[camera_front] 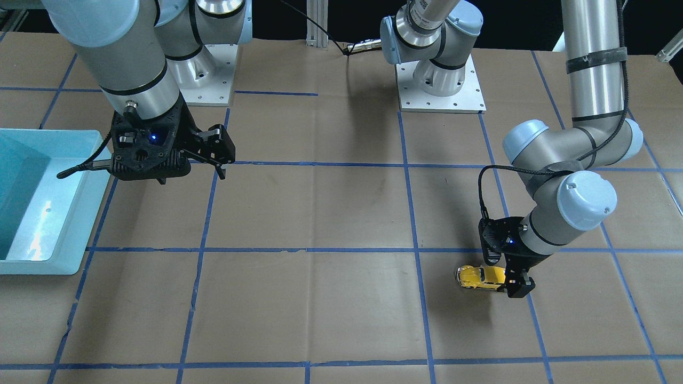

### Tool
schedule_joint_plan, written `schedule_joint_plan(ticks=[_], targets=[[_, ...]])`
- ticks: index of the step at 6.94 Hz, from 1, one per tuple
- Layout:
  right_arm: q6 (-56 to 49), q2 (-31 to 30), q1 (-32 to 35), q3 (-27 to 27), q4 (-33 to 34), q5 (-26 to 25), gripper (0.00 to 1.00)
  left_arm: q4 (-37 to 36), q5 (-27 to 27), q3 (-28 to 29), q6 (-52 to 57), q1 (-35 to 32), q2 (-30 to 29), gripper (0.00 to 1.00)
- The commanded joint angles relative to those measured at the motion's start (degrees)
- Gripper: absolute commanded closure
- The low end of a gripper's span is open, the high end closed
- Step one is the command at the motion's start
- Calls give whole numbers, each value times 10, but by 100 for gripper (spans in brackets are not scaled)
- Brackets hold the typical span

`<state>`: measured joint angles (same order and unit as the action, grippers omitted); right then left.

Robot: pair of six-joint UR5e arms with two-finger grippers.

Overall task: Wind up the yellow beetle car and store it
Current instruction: 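Close the left gripper on the yellow car's body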

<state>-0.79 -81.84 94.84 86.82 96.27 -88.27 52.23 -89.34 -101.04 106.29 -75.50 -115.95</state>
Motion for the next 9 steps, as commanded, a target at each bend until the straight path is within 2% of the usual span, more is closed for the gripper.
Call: schedule_joint_plan(ticks=[1, 3, 4, 5, 6, 7, 8, 9], targets=[[1, -1, 0, 4, 3, 0, 0, -3, 1, 1, 0, 0, -14, 5], [1, -1, 0, 4, 3, 1, 0, -5, 0, 1, -2, 0, -18, 6], [2, -1, 0, 4, 4, 1, 0, -5, 1, 1, -1, 0, -20, 17], [1, -1, 0, 4, 5, 2, 0, -6, 1, 1, 1, 0, -20, 35], [1, -3, 0, 3, 5, 1, 0, -18, 0, 1, 1, 0, -20, 62], [1, -2, 0, 4, 5, 1, 0, -18, 0, 1, -1, 0, -18, 82], [0, -2, 0, 3, 5, 1, 0, -18, 0, 2, -2, -1, -15, 94], [-1, -2, 0, 4, 5, 1, 0, -18, 3, 12, -16, -9, -10, 98]])
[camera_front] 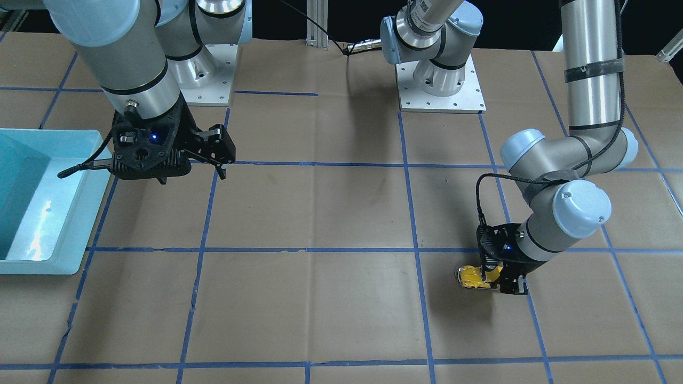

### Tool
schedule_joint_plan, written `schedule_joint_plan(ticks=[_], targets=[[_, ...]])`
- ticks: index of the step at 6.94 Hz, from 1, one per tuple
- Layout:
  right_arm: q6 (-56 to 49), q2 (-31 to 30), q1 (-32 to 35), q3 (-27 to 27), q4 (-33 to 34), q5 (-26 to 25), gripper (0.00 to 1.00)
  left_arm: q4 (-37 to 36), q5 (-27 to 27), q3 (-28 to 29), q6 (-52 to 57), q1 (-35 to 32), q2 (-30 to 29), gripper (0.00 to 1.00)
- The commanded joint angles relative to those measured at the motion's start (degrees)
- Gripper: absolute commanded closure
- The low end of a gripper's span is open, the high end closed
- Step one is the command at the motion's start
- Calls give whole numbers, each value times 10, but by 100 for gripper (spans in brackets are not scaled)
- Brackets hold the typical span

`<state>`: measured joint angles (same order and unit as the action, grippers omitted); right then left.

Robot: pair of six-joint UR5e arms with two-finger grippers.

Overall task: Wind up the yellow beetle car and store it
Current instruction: 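Close the left gripper on the yellow car's body, then press the car down and drag it along the table with the left gripper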

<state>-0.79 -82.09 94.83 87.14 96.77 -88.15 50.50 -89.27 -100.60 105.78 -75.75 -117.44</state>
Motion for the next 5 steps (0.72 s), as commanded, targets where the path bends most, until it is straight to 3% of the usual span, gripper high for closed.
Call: schedule_joint_plan(ticks=[1, 5], targets=[[-1, 0, 0, 0, 0, -1, 0, 0, -1, 25, -35, -27, 5, 100], [3, 1, 4, -1, 2, 1, 0, 11, 1, 35, -39, -91, -9, 100]])
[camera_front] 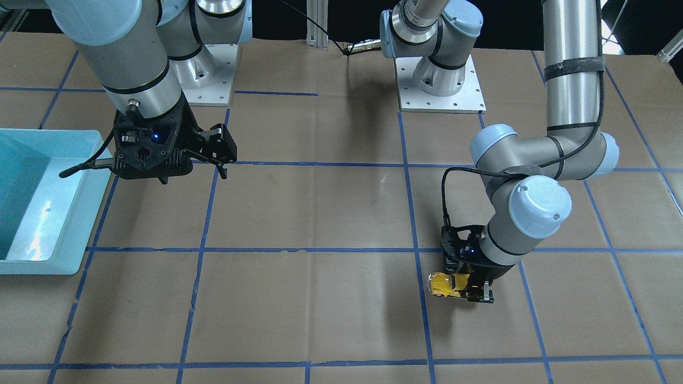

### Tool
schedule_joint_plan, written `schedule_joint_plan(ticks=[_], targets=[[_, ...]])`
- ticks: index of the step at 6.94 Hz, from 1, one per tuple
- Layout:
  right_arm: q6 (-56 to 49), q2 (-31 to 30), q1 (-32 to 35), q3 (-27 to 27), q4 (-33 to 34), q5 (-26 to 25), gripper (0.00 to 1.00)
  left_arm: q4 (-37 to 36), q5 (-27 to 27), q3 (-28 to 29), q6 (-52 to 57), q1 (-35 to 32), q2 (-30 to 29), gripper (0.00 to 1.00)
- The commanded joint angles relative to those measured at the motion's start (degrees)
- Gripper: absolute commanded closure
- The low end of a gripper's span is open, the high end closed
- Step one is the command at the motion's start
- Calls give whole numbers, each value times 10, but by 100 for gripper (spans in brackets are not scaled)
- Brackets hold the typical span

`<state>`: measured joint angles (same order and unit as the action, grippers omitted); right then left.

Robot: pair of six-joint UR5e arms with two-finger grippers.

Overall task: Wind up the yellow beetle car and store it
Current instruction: 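Press the car down and drag it along the table with the left gripper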

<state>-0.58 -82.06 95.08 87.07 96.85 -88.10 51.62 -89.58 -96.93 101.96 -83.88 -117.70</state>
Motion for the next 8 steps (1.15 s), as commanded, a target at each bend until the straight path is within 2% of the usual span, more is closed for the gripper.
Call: schedule_joint_plan(ticks=[1, 8], targets=[[0, 1, 1, -1, 0, 1, 0, 0, 0, -2, 0, -9, -11, 100], [0, -1, 1, -2, 2, 1, 0, -5, -1, -4, 11, -4, -26, 100]])
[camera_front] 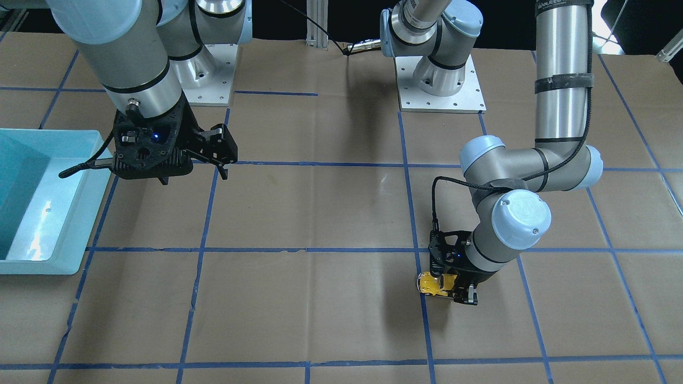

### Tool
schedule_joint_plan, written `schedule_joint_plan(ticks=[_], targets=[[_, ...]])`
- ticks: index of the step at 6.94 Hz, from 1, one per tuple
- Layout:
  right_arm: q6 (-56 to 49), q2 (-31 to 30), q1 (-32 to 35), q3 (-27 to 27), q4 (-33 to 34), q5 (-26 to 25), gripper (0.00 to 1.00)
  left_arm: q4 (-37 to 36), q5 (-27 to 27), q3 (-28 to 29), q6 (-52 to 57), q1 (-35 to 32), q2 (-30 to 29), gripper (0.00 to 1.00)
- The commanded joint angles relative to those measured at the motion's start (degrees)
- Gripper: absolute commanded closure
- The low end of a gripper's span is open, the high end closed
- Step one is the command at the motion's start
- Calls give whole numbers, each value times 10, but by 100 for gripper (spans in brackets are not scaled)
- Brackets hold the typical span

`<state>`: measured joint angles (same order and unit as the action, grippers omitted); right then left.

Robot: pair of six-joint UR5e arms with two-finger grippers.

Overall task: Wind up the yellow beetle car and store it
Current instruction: 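Press the car down and drag it along the table with the left gripper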

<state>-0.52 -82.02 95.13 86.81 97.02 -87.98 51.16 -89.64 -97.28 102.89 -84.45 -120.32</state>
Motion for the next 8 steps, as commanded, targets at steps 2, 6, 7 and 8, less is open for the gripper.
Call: schedule_joint_plan(ticks=[2, 6, 7, 8], targets=[[-2, 1, -2, 1, -1, 5, 0, 0, 0, -1, 3, 3, -1, 100], [-3, -2, 1, 3, -2, 33, 0, 0, -1, -1, 5, 17, -1, 100], [-3, -2, 0, 3, -2, 31, 0, 0, -1, -1, 10, 22, -1, 100], [-4, 1, 0, 3, -2, 30, 0, 0, -1, -1, 17, 24, -1, 100]])
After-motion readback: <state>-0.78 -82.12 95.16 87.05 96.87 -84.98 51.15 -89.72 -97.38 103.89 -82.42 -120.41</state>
